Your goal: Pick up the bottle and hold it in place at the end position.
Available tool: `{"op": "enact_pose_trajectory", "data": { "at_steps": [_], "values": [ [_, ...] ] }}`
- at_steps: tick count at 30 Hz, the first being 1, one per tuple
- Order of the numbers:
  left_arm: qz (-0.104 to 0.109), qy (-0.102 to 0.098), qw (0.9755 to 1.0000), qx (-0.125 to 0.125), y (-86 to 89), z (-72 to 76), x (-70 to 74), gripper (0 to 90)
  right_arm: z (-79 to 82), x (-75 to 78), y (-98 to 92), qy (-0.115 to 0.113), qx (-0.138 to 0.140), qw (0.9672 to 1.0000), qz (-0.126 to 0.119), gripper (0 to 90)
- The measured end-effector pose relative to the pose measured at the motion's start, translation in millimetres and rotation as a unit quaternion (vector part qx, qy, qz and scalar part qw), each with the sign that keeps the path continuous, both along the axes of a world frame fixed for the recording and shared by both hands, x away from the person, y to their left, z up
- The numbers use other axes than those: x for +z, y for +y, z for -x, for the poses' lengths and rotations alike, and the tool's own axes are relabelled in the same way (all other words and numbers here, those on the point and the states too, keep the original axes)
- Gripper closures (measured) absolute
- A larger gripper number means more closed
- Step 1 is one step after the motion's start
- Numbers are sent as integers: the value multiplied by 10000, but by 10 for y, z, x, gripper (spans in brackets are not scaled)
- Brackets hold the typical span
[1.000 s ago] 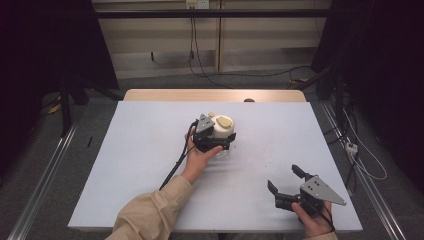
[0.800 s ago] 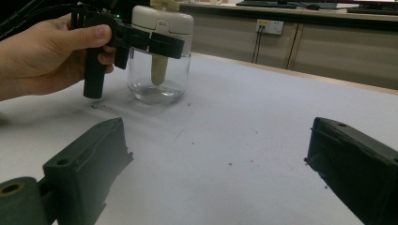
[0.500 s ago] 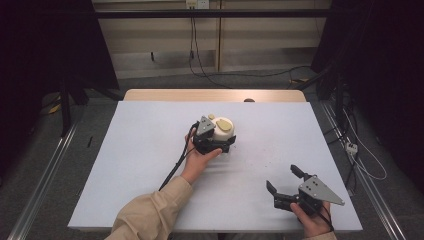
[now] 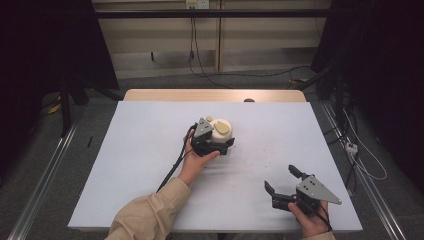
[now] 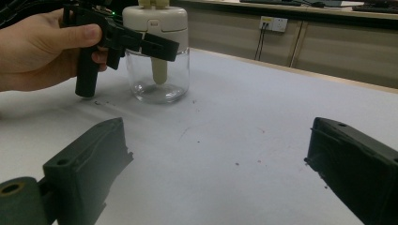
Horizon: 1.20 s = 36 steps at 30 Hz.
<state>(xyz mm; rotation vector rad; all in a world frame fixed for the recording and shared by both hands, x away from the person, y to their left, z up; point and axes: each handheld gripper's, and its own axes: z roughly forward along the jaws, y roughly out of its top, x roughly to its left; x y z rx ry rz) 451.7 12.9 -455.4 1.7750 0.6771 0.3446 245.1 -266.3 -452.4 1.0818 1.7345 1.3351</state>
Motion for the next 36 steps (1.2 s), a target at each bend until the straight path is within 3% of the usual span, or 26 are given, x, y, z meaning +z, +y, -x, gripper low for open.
{"op": "enact_pose_trajectory", "data": {
  "at_steps": [8, 13, 16, 27, 36],
  "values": [
    [3, 10, 10000, -44, 16, 10, -10, 52, -4, -3, 3, 23, 1, 10000, -10, 45],
    [-147, -36, 9998, -91, 26, 18, 2, 46, -17, -7, 7, 51, 8, 10000, -10, 45],
    [-125, -11, 9999, -64, 28, 34, 7, 46, -38, 1, 14, 76, 1, 10000, -33, 45],
    [-178, -105, 9997, -109, 49, 52, -2, 45, -177, 50, 127, 280, 58, 9996, 60, 42],
    [-160, -105, 9997, -141, 52, 40, -24, 45, -355, 97, 278, 511, 117, 9986, -2, 40]
  ]
}}
